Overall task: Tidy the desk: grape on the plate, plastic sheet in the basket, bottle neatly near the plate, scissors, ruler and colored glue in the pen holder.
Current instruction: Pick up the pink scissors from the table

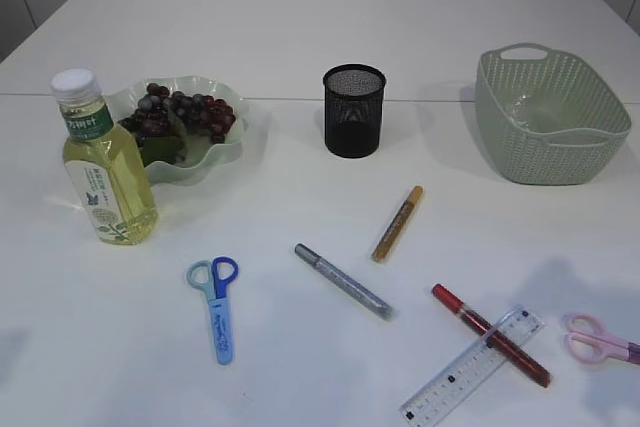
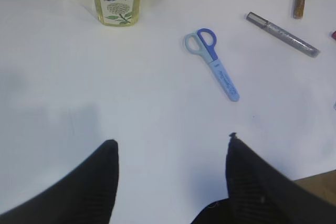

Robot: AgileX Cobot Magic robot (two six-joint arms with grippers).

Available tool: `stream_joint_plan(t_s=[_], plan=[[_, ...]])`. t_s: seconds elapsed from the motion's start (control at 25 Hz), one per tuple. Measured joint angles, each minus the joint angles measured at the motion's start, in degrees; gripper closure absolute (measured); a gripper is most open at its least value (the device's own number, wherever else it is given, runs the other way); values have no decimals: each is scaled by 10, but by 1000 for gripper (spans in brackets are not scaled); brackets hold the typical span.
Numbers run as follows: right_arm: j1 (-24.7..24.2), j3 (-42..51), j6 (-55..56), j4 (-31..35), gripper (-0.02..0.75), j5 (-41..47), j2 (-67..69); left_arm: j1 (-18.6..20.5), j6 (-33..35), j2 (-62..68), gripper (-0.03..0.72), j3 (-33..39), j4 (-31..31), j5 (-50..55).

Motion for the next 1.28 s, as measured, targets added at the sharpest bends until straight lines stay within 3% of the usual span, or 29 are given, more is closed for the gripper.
stream_joint_plan(t_s=[0.32, 0.72, 1.28], plan=[[0, 0, -73, -27, 300, -7, 60, 0, 0, 0, 219, 0, 0, 0], [0, 0, -201, 11, 300, -50, 117, 0, 0, 0, 219, 0, 0, 0], [0, -42, -238, 17, 300, -82, 233, 0, 0, 0, 219, 0, -1, 0]])
